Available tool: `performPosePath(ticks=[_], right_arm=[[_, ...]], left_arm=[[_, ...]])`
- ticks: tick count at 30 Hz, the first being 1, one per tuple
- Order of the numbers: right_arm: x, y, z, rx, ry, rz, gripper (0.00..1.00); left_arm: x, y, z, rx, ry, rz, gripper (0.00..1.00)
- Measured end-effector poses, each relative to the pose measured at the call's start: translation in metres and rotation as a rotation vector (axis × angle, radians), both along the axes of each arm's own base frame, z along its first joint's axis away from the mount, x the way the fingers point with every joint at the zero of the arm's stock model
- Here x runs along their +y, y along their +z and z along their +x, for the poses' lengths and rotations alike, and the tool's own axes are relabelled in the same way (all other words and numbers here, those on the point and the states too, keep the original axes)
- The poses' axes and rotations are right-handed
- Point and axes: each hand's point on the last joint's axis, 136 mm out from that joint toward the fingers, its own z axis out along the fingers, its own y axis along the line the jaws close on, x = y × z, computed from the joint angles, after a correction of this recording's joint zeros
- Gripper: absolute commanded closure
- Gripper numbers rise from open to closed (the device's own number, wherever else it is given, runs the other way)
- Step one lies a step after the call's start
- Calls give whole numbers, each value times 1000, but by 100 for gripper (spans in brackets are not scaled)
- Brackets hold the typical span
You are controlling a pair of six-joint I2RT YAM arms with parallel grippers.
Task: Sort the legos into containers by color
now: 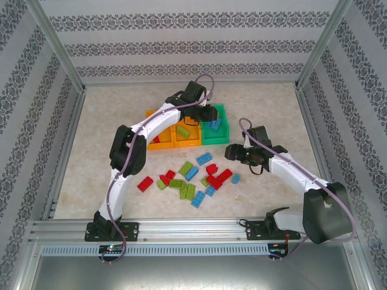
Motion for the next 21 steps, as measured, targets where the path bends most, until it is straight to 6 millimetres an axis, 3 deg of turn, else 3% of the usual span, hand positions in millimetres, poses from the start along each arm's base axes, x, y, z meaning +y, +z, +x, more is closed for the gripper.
performPosePath(ticks=[6,9,14,21], right_arm=[[27,-2,-9,-32,138,-75,10],[49,8,-11,-89,233,-109,2],[82,16,-12,-148,369,-157,2],[112,-6,2,-108,460,-227,2]], left_arm=[[1,0,4,5,29,0,29],[8,-1,3,-6,54,17,23],[31,17,-10,-51,110,57,1],[74,76,-42,-193,193,40,0]])
